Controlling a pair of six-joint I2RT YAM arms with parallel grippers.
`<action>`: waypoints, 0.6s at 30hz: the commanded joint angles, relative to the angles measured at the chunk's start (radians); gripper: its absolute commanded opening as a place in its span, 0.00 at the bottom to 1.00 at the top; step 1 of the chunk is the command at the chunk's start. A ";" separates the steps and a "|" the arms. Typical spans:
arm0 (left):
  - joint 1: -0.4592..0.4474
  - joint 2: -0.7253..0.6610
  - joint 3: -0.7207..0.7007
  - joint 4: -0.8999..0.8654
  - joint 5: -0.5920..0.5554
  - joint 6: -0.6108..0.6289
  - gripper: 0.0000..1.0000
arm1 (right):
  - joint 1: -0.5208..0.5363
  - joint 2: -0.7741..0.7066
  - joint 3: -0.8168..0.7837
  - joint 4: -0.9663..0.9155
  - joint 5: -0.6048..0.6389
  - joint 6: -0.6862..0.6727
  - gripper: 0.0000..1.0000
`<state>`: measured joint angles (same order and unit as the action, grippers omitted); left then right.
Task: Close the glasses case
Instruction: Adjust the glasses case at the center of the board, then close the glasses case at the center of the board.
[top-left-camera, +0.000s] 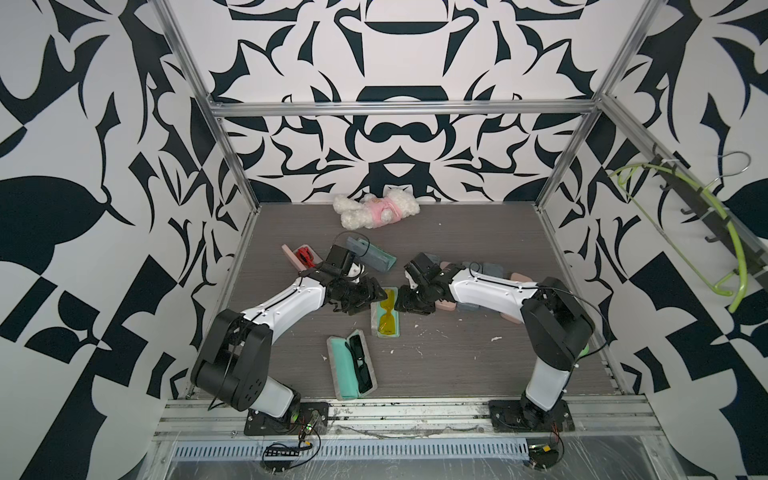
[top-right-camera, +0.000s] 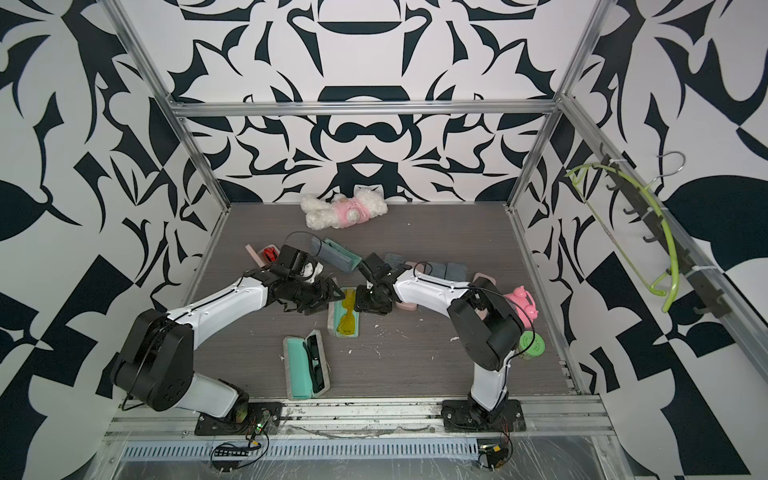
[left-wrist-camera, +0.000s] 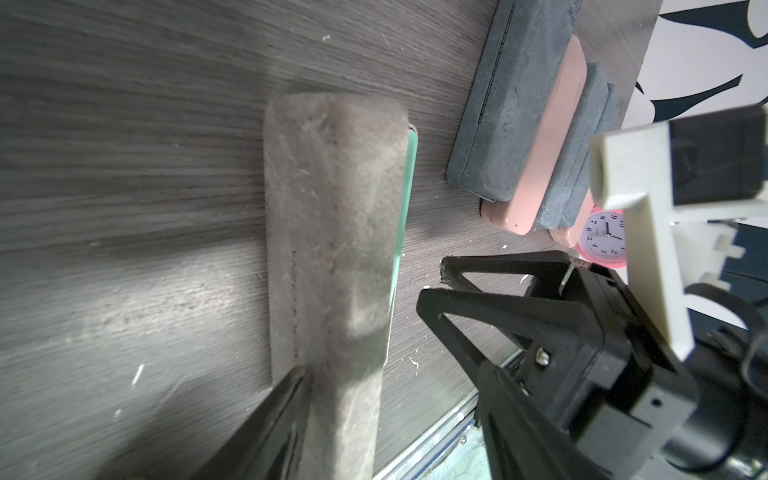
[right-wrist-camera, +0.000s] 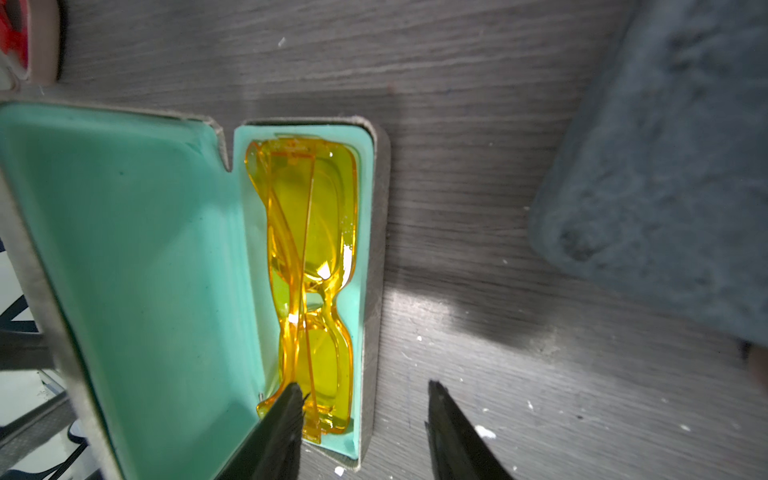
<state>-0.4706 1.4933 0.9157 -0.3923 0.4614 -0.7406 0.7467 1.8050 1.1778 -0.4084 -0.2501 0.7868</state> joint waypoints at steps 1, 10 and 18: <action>-0.003 -0.040 0.015 -0.003 0.022 -0.005 0.74 | 0.002 -0.045 -0.018 0.025 -0.008 0.019 0.51; 0.005 -0.095 0.050 -0.049 -0.006 0.004 0.81 | 0.013 -0.025 -0.029 0.057 -0.010 0.042 0.46; 0.036 -0.137 0.055 -0.070 0.002 0.026 0.79 | 0.019 -0.014 -0.046 0.079 -0.003 0.052 0.40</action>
<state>-0.4477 1.3815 0.9478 -0.4240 0.4599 -0.7380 0.7609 1.8050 1.1427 -0.3508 -0.2558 0.8249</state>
